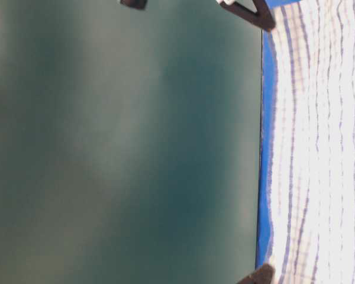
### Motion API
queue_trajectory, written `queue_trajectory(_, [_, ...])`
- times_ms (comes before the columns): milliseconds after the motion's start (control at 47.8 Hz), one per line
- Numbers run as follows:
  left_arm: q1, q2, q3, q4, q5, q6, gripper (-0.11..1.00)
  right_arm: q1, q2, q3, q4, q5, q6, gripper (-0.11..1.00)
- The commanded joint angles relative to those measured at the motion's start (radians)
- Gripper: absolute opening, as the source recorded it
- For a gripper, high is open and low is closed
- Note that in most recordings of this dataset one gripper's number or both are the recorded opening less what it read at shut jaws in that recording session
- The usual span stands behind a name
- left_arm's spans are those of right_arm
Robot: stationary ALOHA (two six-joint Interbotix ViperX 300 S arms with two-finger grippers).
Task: Fold the blue towel.
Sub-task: 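Lift the far corners and fold them toward the near edge, then release the corners and raise both grippers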
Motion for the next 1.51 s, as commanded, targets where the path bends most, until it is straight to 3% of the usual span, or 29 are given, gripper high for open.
queue_trajectory(0, [-0.049,-0.058,0.02,-0.002,0.002,-0.002,0.03,0.052,-0.063,0.009,0.005,0.014,0.009,0.05])
queue_trajectory(439, [-0.341,-0.098,0.071,-0.005,0.046,-0.083,0.03,0.336,-0.19,0.092,0.005,0.115,0.147,0.05])
queue_trajectory(669, [-0.436,-0.098,0.069,-0.003,0.054,-0.143,0.03,0.436,-0.189,0.092,0.005,0.12,0.196,0.05])
queue_trajectory(900, [-0.479,-0.097,0.071,-0.005,0.058,-0.147,0.03,0.479,-0.176,0.086,0.005,0.12,0.227,0.05])
queue_trajectory(1381, [-0.479,-0.063,0.041,-0.005,0.098,-0.147,0.04,0.492,-0.087,0.031,0.005,0.172,0.229,0.05])
queue_trajectory(1485, [-0.479,-0.064,0.041,-0.005,0.109,-0.147,0.17,0.502,-0.084,0.029,0.005,0.173,0.229,0.05])
